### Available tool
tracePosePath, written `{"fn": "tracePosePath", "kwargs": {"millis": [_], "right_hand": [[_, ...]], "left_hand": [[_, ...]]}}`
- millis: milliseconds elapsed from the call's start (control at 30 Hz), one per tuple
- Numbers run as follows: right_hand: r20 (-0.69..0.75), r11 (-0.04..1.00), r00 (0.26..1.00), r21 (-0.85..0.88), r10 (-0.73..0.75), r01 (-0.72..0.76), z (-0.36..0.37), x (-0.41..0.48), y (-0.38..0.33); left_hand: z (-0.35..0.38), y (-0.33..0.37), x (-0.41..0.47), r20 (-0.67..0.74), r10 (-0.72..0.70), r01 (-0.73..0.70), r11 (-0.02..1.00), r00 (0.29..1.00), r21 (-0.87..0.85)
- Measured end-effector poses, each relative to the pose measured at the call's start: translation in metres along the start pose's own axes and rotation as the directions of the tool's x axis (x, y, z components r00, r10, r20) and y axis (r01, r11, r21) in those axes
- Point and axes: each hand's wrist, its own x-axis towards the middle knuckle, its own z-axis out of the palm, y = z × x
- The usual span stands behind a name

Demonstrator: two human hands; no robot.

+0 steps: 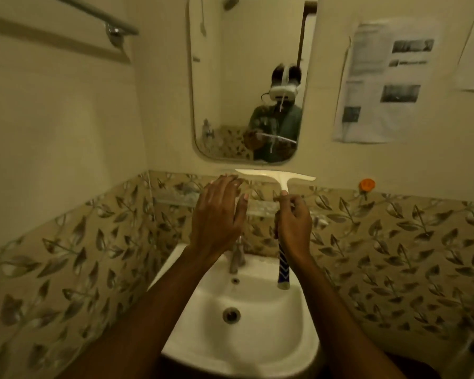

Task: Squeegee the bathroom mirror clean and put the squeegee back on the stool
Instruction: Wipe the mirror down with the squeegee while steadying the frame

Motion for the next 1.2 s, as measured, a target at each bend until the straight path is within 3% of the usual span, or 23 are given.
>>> {"fn": "tracePosePath", "kwargs": {"millis": [333, 633, 933, 1200], "right_hand": [[-0.034, 0.973, 0.973, -0.045, -0.229, 0.227, 0.045, 0.123, -0.066], [-0.115, 0.875, 0.888, -0.265, -0.445, 0.404, 0.069, 0.242, -0.129], [-0.172, 0.759, 0.781, -0.431, -0.600, 0.488, 0.084, 0.341, -0.204], [-0.126, 0.642, 0.732, -0.593, -0.670, 0.486, 0.105, 0.373, -0.247]], "left_hand": [[0.017, -0.076, 0.142, -0.059, -0.008, 0.005, 0.999, 0.998, -0.046], [0.032, -0.117, 0.273, -0.109, -0.052, 0.049, 0.998, 0.993, -0.024], [0.048, -0.142, 0.368, 0.027, -0.398, 0.399, 0.916, 0.917, -0.050], [0.060, -0.177, 0.400, -0.121, -0.453, 0.425, 0.883, 0.883, -0.201]]}}
